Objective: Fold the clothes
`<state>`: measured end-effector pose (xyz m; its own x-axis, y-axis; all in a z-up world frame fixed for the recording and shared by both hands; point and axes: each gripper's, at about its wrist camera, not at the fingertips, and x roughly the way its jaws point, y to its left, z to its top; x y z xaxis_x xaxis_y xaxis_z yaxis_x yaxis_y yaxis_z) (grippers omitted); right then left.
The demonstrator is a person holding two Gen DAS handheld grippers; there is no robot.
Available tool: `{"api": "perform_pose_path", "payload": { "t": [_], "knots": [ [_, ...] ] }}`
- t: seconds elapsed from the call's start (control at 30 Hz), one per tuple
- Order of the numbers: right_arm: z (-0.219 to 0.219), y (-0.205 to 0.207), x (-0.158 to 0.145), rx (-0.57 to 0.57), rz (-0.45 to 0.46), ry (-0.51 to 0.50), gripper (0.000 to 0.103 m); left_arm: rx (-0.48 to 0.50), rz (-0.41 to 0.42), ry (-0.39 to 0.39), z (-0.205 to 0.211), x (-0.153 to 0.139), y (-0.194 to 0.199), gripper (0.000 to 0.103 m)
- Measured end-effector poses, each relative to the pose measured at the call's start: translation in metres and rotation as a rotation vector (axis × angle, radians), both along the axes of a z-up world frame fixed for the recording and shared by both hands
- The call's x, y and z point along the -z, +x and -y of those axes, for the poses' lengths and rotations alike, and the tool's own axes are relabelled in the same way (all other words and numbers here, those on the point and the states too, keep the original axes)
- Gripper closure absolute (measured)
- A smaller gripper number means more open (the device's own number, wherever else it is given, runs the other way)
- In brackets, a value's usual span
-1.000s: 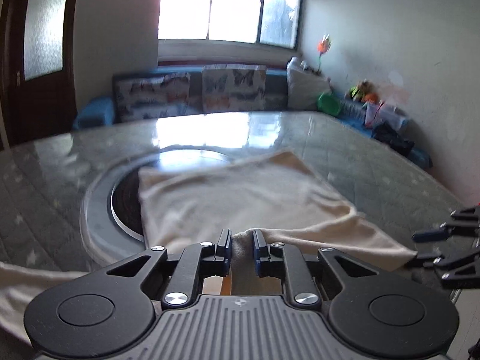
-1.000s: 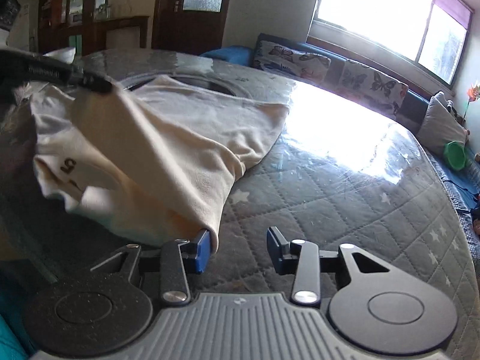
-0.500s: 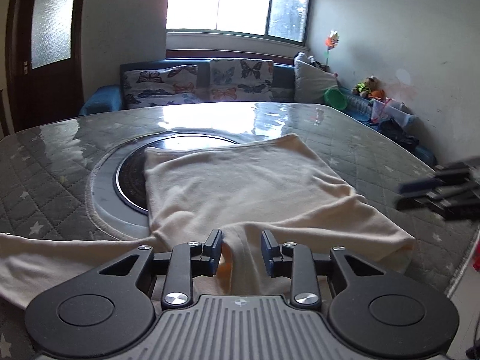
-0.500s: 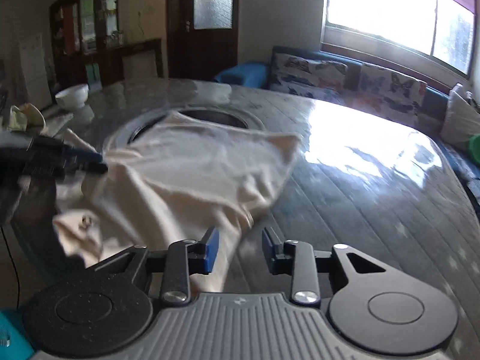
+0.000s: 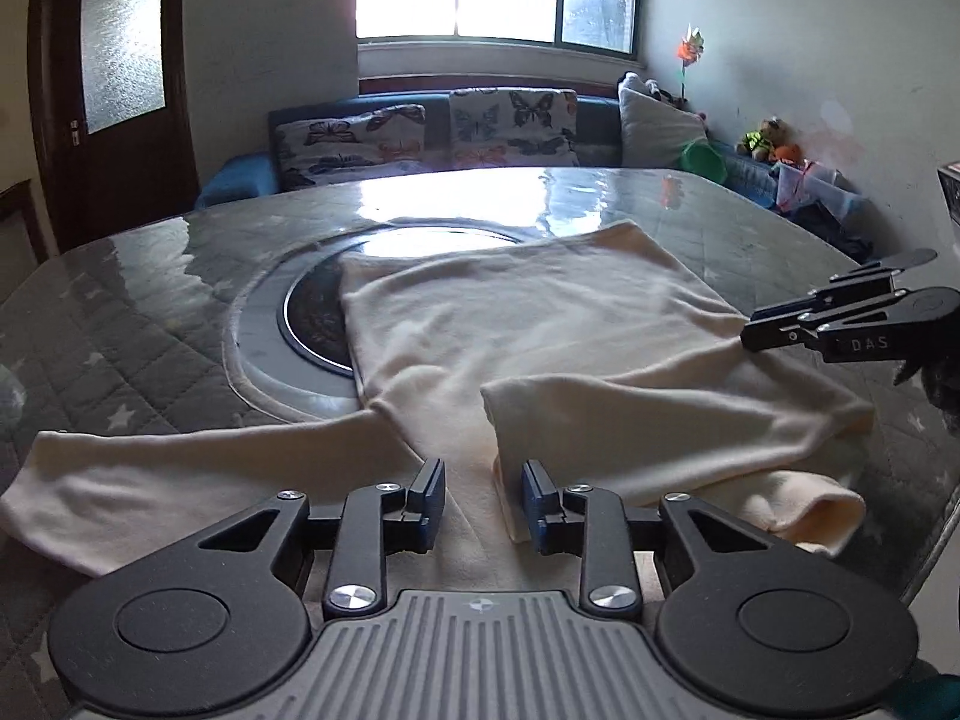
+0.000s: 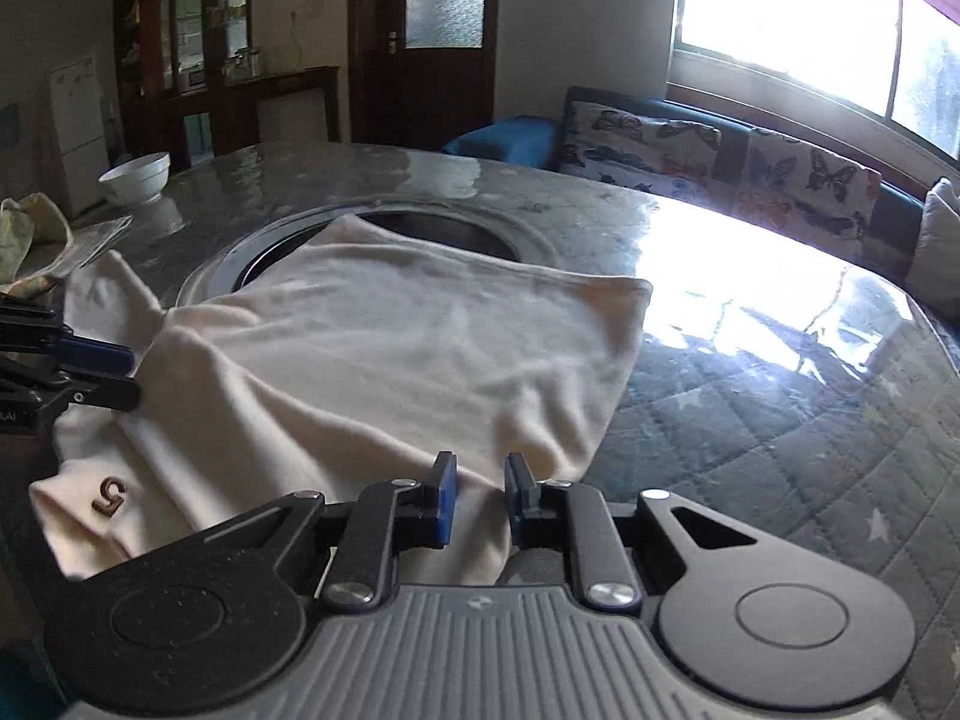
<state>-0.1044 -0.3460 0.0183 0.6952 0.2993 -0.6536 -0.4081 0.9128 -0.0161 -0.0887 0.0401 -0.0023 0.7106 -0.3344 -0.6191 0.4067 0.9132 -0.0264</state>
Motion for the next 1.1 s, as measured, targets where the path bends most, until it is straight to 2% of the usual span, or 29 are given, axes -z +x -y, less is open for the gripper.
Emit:
{"api": "perform_pose_path", "payload": {
  "t": [0.07, 0.1, 0.23, 0.27, 0.3, 0.4, 0.53, 0.6, 0.73, 0.83, 1.0, 1.1],
  "knots": [
    [-0.005, -0.004, -0.001, -0.023, 0.006, -0.001, 0.087, 0.016, -0.003, -0.032, 0.0, -0.004, -0.002, 0.071],
    [-0.009, -0.006, -0.001, -0.042, 0.007, -0.005, 0.087, 0.024, -0.008, -0.036, 0.003, -0.004, -0.002, 0.068],
    [-0.027, -0.005, 0.007, -0.098, -0.013, -0.015, 0.087, 0.043, -0.034, -0.044, 0.01, 0.002, -0.002, 0.069],
    [-0.029, -0.003, 0.01, -0.097, -0.017, -0.019, 0.087, 0.046, -0.042, -0.044, 0.011, 0.004, -0.002, 0.075],
    [-0.032, 0.001, 0.013, -0.094, -0.019, -0.022, 0.087, 0.044, -0.046, -0.045, 0.009, 0.004, -0.002, 0.087],
    [-0.038, 0.009, 0.011, -0.087, -0.012, -0.017, 0.084, 0.036, -0.051, -0.049, 0.004, 0.004, -0.004, 0.091],
    [-0.051, 0.009, 0.007, -0.115, -0.015, 0.012, 0.081, 0.014, -0.047, -0.046, -0.005, 0.001, -0.006, 0.091],
    [-0.063, 0.005, 0.011, -0.15, -0.015, -0.003, 0.075, 0.008, -0.052, -0.056, -0.009, 0.0, -0.006, 0.092],
    [-0.08, 0.001, 0.014, -0.174, 0.03, -0.041, 0.072, -0.002, -0.061, -0.069, -0.014, 0.0, -0.008, 0.091],
    [-0.09, 0.004, 0.013, -0.198, 0.026, -0.021, 0.071, -0.006, -0.076, -0.105, -0.017, -0.002, -0.008, 0.09],
    [-0.104, 0.005, 0.012, -0.225, 0.032, -0.011, 0.07, -0.012, -0.081, -0.127, -0.013, -0.003, -0.005, 0.077],
    [-0.102, 0.004, 0.004, -0.228, 0.044, 0.009, 0.069, 0.001, -0.085, -0.131, -0.009, -0.001, -0.002, 0.076]
  ]
}}
